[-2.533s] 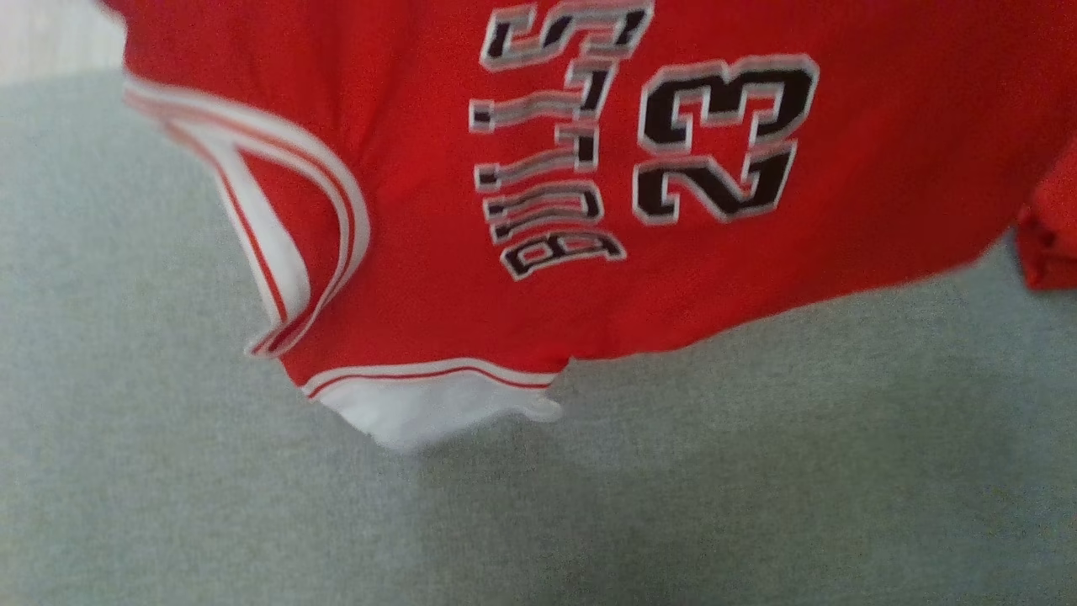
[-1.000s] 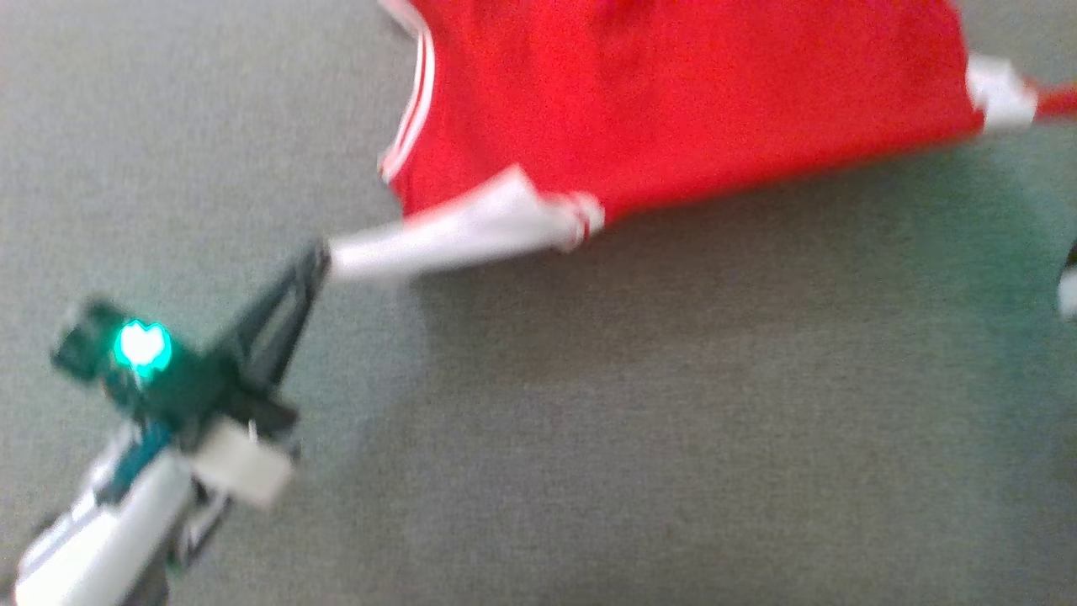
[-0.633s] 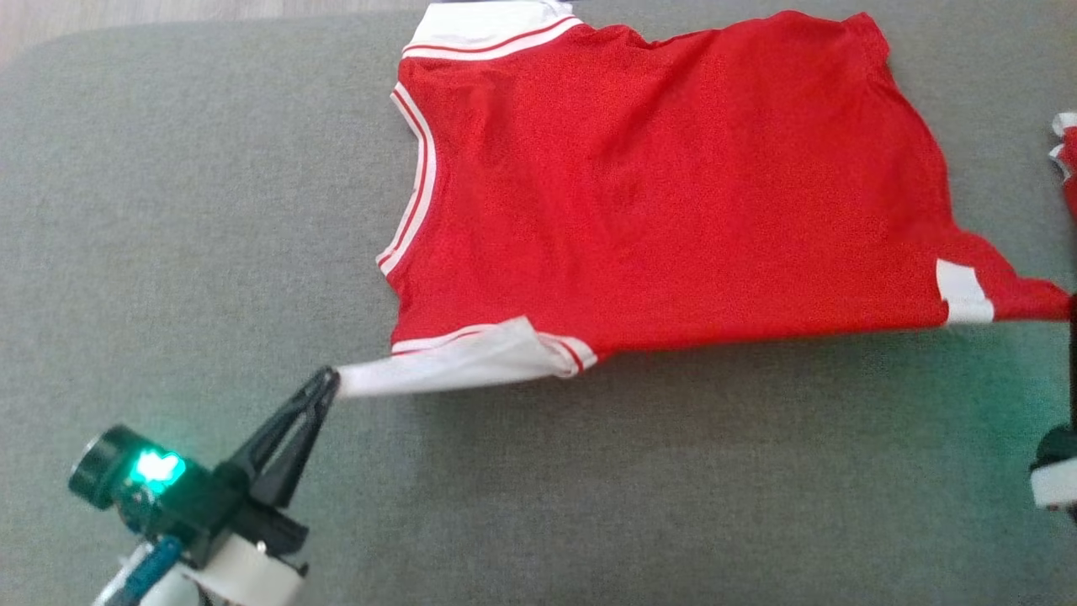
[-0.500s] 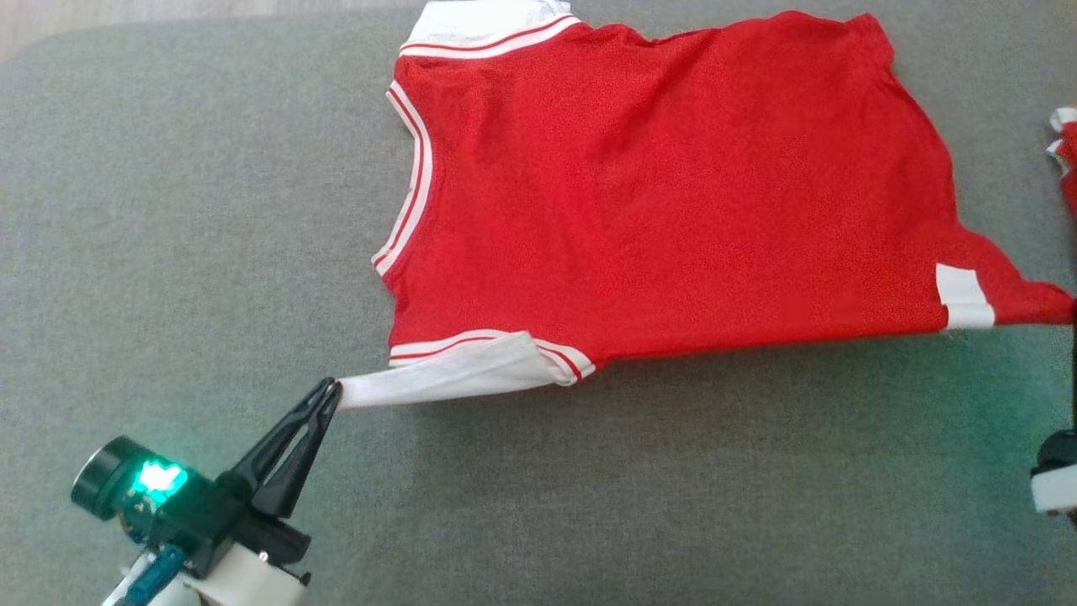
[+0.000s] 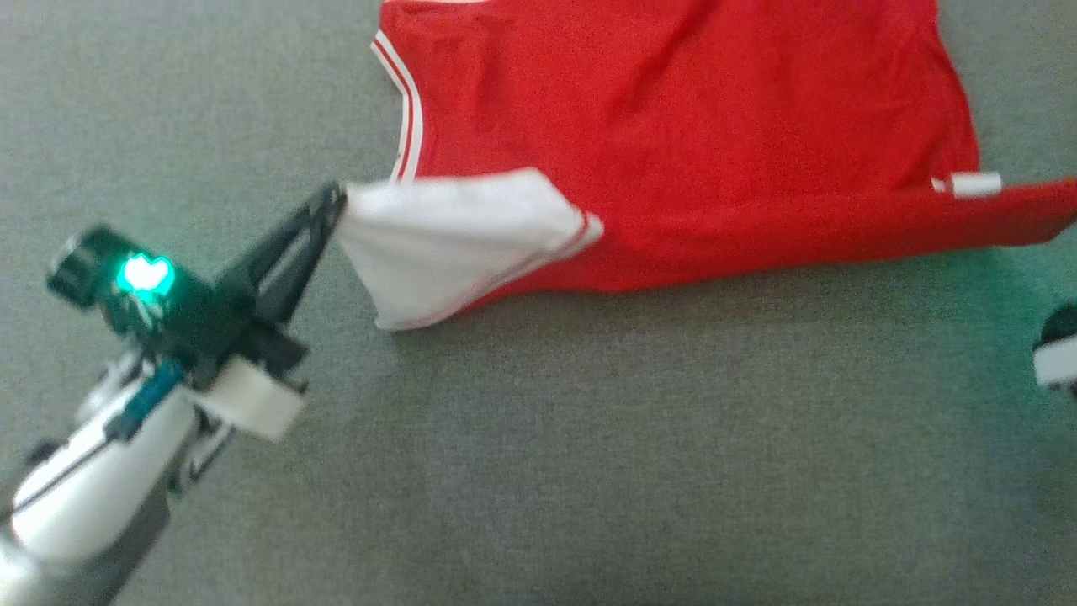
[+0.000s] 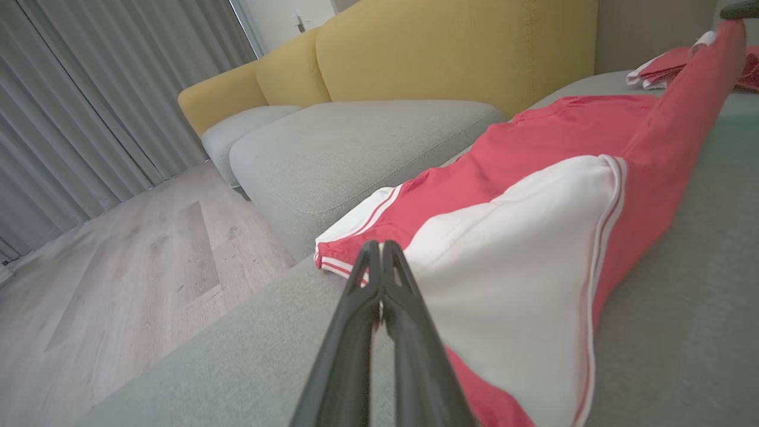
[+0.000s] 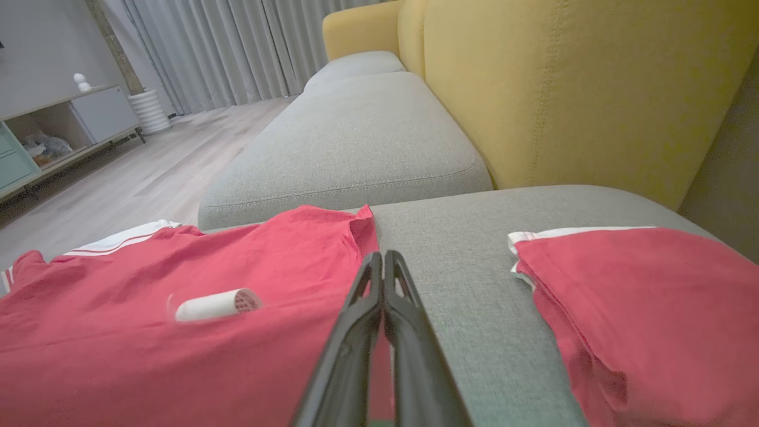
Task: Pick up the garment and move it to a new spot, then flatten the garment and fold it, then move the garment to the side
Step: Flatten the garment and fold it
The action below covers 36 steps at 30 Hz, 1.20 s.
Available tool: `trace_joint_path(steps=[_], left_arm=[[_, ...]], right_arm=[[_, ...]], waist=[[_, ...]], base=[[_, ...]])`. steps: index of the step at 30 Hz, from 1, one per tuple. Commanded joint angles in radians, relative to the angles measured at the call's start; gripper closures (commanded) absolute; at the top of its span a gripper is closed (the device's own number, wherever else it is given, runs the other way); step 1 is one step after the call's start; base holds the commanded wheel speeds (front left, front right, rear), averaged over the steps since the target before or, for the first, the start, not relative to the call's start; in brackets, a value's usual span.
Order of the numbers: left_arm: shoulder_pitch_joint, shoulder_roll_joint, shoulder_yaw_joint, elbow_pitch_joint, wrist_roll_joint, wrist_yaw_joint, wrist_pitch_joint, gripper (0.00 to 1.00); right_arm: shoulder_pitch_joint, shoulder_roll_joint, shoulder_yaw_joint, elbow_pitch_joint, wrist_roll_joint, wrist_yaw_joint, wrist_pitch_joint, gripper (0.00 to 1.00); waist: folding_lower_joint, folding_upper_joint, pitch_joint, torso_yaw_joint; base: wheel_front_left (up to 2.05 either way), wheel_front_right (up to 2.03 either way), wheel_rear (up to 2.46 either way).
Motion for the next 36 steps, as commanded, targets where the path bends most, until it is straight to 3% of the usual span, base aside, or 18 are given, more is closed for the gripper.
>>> trace_joint_path(steps=[1,13,14,15,16,17,22,27,31,36], left_arm=[[-0.07,0.028,0.043,-0.003,0.016,-0.007,-0.003,1.0],[-0.35,-0.048,0.013,0.21,0.118,-0.074,-0.024,1.0],[-0.358,-0.055,0.012,0.229,0.122,-0.07,-0.026,1.0],[-0.362,-0.063,0.014,0.247,0.121,-0.064,-0.029,0.88],[-0.36,-0.073,0.018,0.266,0.115,-0.057,-0.03,0.39],[-0.355,-0.084,0.023,0.282,0.105,-0.049,-0.032,0.0],[-0.268,-0.147,0.079,0.293,0.015,0.018,-0.042,0.0],[-0.084,-0.235,0.178,0.239,-0.165,0.075,-0.047,0.0],[0.047,-0.283,0.217,0.209,-0.241,0.132,-0.048,0.0],[0.142,-0.329,0.21,0.211,-0.279,0.155,-0.046,0.0]], right_arm=[[-0.037,-0.04,0.021,-0.017,-0.013,-0.001,0.004,1.0],[-0.282,-0.087,0.127,0.174,-0.034,-0.001,-0.001,1.0],[-0.294,-0.086,0.135,0.187,-0.035,-0.001,-0.007,0.84],[-0.304,-0.085,0.144,0.199,-0.036,-0.001,-0.015,0.16],[-0.314,-0.082,0.151,0.208,-0.035,-0.001,-0.03,0.0],[-0.32,-0.078,0.155,0.219,-0.031,-0.001,-0.043,0.0],[-0.317,-0.071,0.188,0.25,-0.006,-0.001,-0.107,0.0],[-0.282,-0.06,0.209,0.25,0.027,-0.001,-0.153,0.0],[-0.252,-0.048,0.225,0.252,0.045,-0.001,-0.169,0.0],[-0.231,-0.044,0.236,0.265,0.065,-0.001,-0.181,0.0]], waist=[[-0.0002,-0.0001,0.029,-0.001],[-0.0002,-0.0001,0.116,0.004],[-0.0002,-0.0001,0.118,0.004],[-0.0002,-0.0001,0.12,0.003],[-0.0002,-0.0001,0.119,0.002],[-0.0002,-0.0001,0.117,0.002],[-0.0002,-0.0001,0.089,0.003],[-0.0002,-0.0001,0.055,0.0],[-0.0002,-0.0001,0.036,-0.007],[-0.0002,-0.0001,0.019,-0.013]], base=[[0.0,0.0,0.0],[0.0,0.0,0.0],[0.0,0.0,0.0],[0.0,0.0,0.0],[0.0,0.0,0.0],[0.0,0.0,0.0],[0.0,0.0,0.0],[0.0,0.0,0.0],[0.0,0.0,0.0],[0.0,0.0,0.0]])
